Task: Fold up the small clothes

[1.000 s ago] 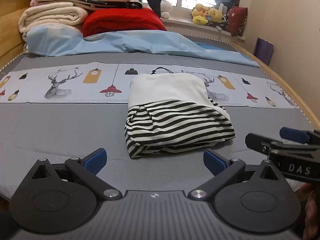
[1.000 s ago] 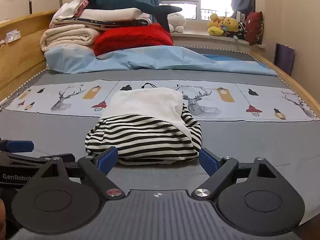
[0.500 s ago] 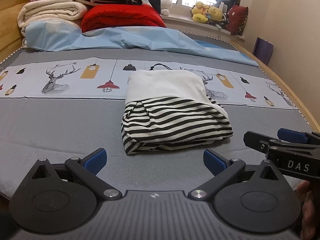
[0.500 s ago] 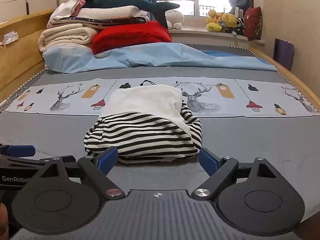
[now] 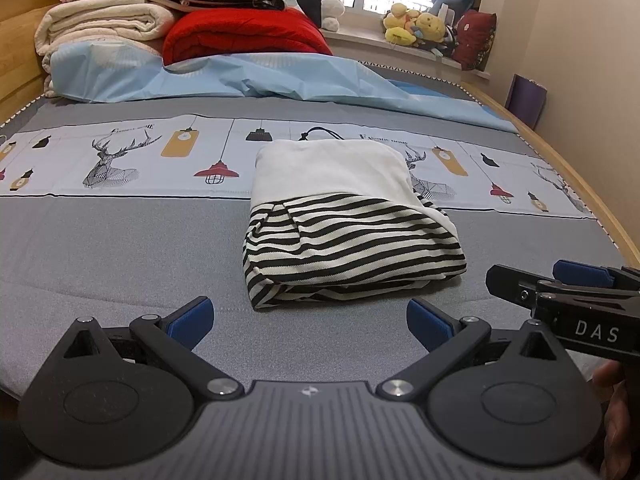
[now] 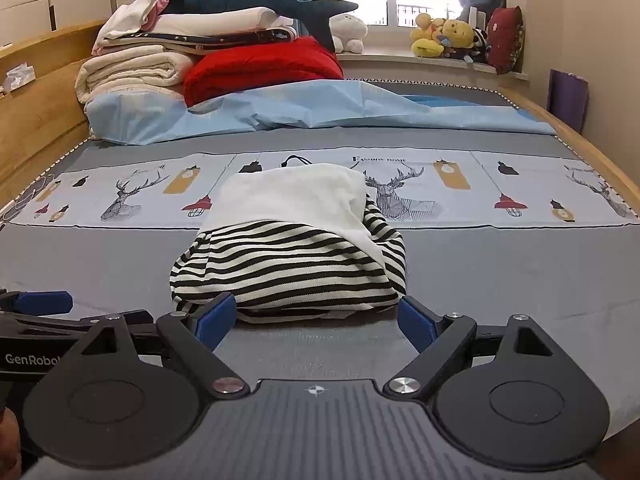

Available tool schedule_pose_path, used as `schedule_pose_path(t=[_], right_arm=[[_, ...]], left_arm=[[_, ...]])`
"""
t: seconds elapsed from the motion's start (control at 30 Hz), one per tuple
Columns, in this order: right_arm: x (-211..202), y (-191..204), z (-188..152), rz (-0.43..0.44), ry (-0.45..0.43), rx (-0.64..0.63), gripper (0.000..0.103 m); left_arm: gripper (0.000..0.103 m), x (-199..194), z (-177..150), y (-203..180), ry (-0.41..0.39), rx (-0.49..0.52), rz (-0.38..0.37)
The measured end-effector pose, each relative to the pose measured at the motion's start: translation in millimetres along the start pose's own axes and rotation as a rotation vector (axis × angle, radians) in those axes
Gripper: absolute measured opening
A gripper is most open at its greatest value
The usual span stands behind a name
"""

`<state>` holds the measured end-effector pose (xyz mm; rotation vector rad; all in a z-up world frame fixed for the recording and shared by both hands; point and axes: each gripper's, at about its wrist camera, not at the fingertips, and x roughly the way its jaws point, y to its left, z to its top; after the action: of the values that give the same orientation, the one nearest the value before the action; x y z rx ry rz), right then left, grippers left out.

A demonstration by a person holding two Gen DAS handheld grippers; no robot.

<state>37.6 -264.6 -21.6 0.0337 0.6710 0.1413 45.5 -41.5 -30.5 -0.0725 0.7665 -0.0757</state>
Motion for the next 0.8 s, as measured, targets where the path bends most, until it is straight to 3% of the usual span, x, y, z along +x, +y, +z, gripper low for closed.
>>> schedule_pose_path(t=[0.8], right_arm=[[-0.4,0.4,-0.5,0.005,0.0,0.003,0.088]], left_arm=[[0.103,0.8,-0.3,-0.6,-0.002,-0.008,-0.002]])
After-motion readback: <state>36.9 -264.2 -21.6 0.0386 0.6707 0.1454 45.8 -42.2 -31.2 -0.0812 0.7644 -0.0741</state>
